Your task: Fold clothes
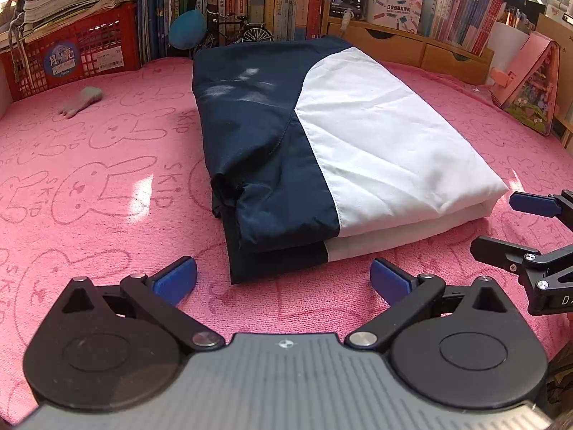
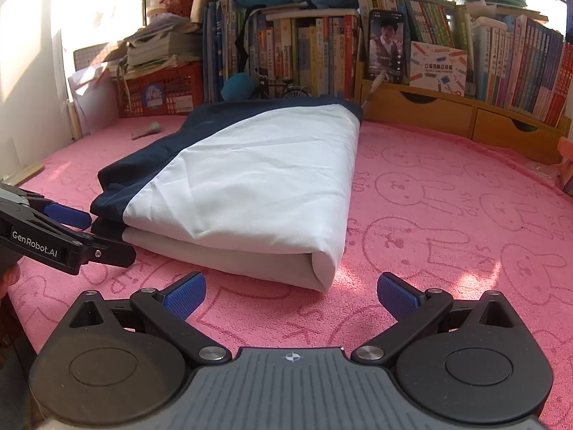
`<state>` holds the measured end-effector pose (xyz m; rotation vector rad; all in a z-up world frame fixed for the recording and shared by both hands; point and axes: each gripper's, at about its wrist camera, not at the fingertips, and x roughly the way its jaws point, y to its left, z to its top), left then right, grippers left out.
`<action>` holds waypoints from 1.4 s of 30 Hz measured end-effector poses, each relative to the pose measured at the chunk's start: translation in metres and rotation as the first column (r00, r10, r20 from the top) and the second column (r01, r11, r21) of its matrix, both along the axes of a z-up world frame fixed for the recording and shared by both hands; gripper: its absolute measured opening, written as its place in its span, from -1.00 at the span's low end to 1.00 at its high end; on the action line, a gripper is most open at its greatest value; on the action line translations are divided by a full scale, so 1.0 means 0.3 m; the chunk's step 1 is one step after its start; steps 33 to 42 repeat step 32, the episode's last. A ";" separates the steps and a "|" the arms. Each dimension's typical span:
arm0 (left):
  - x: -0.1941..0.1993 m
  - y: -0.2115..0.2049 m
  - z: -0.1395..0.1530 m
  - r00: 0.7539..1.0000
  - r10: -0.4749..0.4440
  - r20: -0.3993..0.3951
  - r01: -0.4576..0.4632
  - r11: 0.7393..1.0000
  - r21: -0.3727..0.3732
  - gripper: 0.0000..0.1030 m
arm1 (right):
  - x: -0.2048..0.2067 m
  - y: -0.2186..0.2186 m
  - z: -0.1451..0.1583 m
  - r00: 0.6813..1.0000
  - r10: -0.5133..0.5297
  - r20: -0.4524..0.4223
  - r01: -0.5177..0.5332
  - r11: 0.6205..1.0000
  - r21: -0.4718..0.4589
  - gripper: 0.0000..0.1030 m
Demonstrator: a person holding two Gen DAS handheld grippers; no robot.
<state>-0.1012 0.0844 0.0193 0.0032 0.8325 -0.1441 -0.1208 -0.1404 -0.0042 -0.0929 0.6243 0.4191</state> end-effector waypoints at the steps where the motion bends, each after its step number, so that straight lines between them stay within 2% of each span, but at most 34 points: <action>1: 0.000 -0.003 -0.001 1.000 -0.002 -0.001 0.002 1.000 0.007 1.00 | 0.001 0.000 -0.001 1.000 -0.001 -0.002 0.001 1.000 0.000 1.00; 5: -0.004 -0.017 -0.006 1.000 -0.004 0.004 0.004 0.999 0.036 1.00 | 0.003 0.002 -0.004 1.000 -0.005 -0.008 0.005 1.000 -0.001 1.00; 42: 0.000 -0.022 -0.010 1.000 0.004 0.007 -0.004 0.999 0.044 1.00 | -0.004 0.019 -0.011 1.000 -0.005 -0.011 0.004 1.000 -0.027 1.00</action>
